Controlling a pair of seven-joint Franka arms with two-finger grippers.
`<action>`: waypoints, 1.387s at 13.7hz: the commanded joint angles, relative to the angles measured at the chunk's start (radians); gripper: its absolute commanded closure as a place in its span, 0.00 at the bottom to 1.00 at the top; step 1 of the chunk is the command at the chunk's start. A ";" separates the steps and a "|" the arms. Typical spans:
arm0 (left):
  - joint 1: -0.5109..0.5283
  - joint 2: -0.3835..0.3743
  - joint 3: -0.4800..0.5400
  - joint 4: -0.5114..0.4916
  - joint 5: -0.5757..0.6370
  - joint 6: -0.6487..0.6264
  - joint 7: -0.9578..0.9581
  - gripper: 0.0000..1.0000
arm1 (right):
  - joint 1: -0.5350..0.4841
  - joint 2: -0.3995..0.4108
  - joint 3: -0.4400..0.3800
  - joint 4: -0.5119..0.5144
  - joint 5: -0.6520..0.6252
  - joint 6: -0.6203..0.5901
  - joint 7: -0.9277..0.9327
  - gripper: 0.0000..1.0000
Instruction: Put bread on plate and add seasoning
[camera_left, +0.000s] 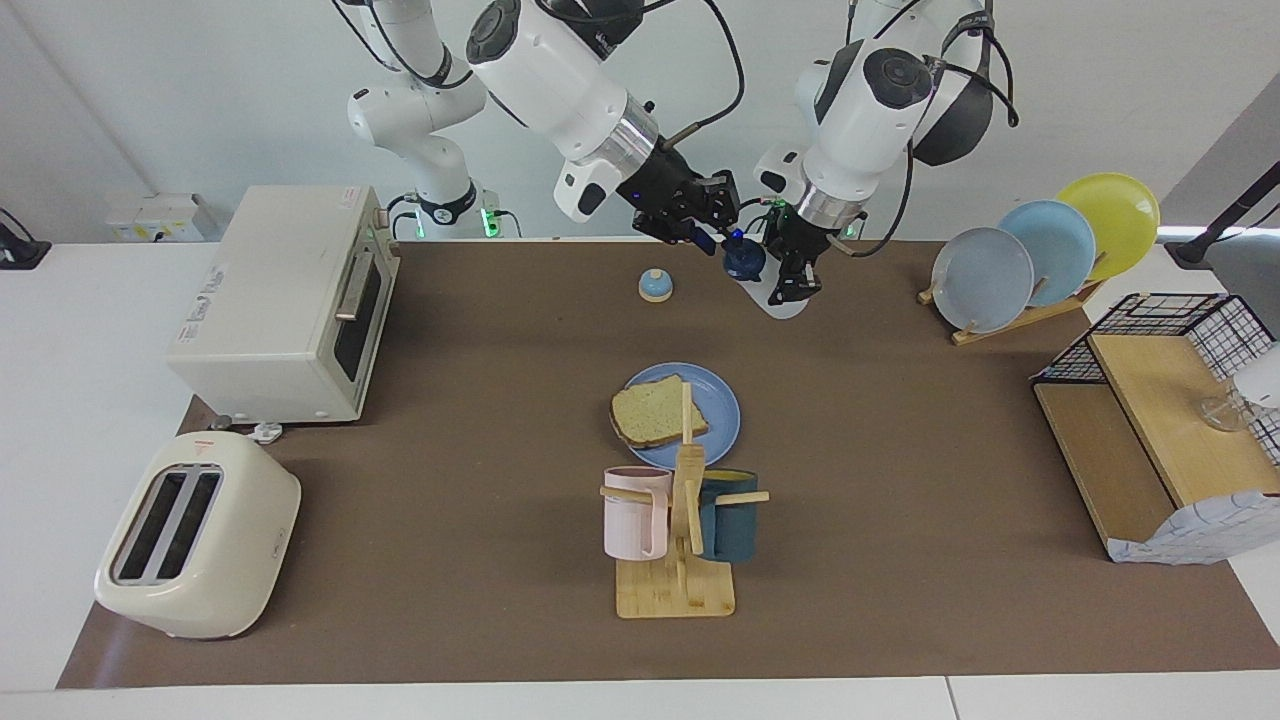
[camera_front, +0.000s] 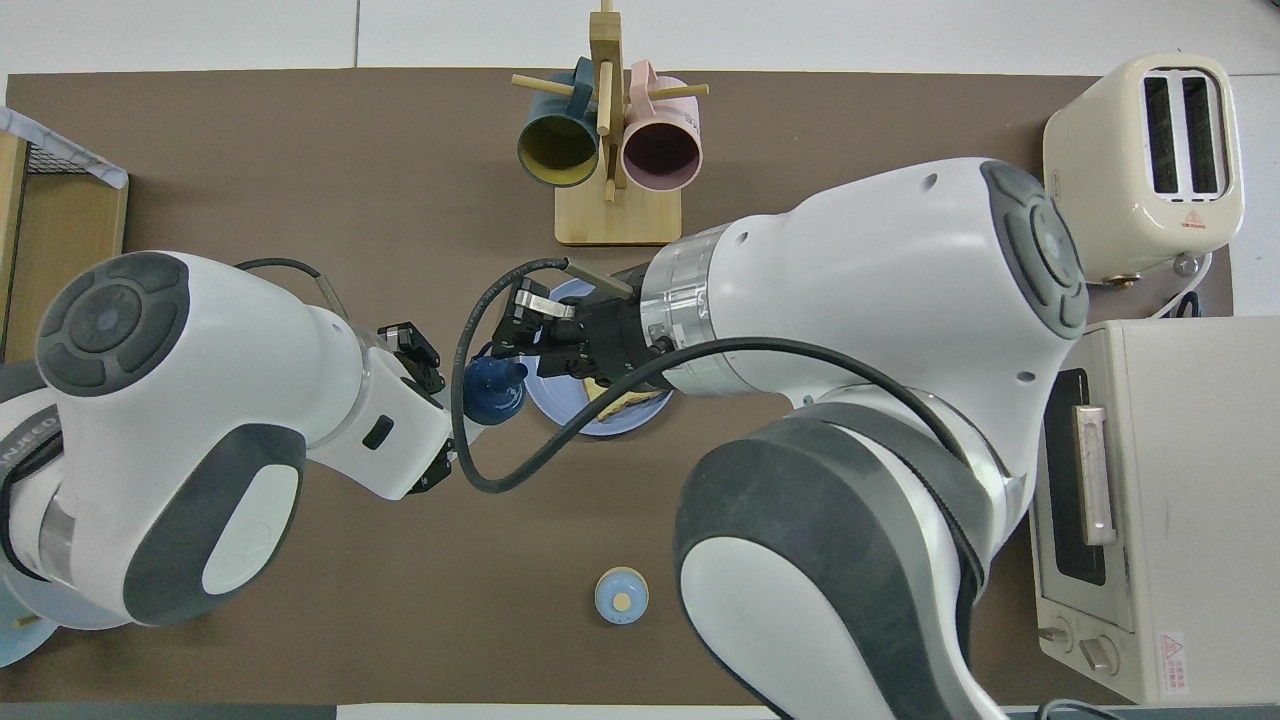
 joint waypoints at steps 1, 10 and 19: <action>-0.008 -0.036 0.007 -0.044 0.014 0.039 0.013 1.00 | 0.002 -0.047 0.002 -0.076 0.000 0.050 -0.028 0.61; -0.007 -0.035 0.007 -0.044 0.013 0.051 0.012 1.00 | 0.023 -0.048 0.002 -0.082 0.000 0.067 -0.027 0.64; -0.005 -0.035 0.007 -0.047 0.008 0.062 0.008 1.00 | 0.025 -0.054 0.003 -0.101 0.000 0.107 -0.024 0.70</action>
